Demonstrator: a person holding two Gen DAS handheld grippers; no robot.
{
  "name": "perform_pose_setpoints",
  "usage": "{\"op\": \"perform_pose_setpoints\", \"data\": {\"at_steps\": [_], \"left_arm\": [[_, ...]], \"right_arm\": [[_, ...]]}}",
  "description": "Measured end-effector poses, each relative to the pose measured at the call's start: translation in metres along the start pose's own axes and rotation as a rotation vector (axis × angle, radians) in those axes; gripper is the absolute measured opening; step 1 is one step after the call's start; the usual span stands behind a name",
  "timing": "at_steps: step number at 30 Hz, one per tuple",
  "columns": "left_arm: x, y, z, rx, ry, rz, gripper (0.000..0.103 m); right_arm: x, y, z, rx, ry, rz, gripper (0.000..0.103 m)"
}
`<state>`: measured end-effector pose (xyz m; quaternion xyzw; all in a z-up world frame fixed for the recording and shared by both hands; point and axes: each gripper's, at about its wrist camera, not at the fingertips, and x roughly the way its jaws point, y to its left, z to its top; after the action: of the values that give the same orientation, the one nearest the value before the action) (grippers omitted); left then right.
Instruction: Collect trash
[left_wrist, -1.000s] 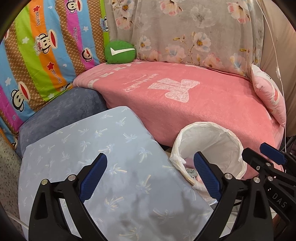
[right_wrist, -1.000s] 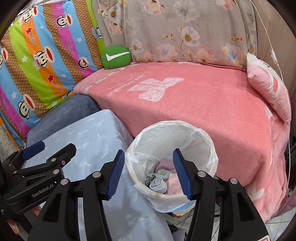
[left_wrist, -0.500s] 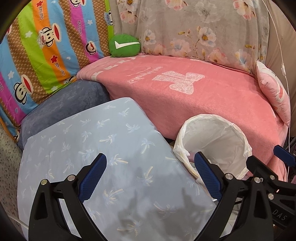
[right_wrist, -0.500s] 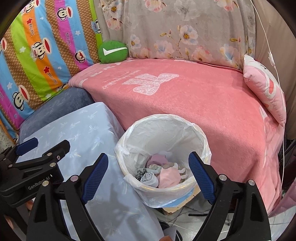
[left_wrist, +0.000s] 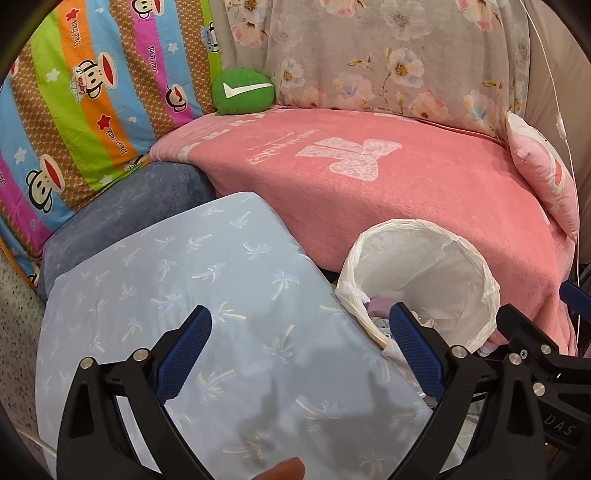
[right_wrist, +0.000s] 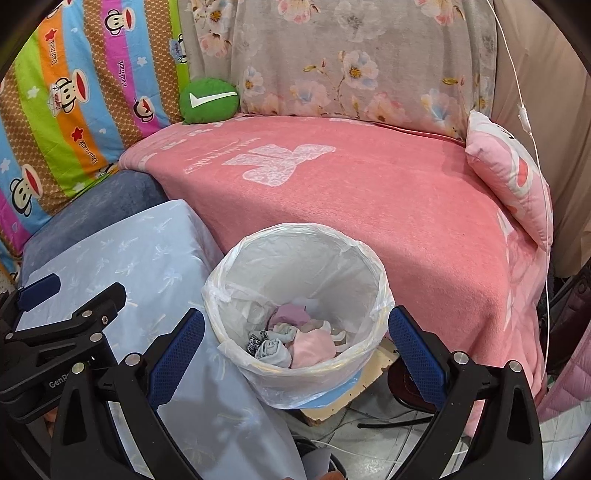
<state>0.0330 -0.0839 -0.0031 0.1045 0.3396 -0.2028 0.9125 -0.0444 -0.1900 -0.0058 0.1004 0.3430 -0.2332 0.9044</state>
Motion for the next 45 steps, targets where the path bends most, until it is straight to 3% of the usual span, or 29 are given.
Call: {"op": "perform_pose_setpoints", "data": {"at_steps": [45], "left_arm": [[0.008,-0.004,-0.007,-0.033,0.041,0.051,0.096]], "right_arm": [[0.005,0.001,-0.01,-0.014,0.034,-0.022,0.097]]}}
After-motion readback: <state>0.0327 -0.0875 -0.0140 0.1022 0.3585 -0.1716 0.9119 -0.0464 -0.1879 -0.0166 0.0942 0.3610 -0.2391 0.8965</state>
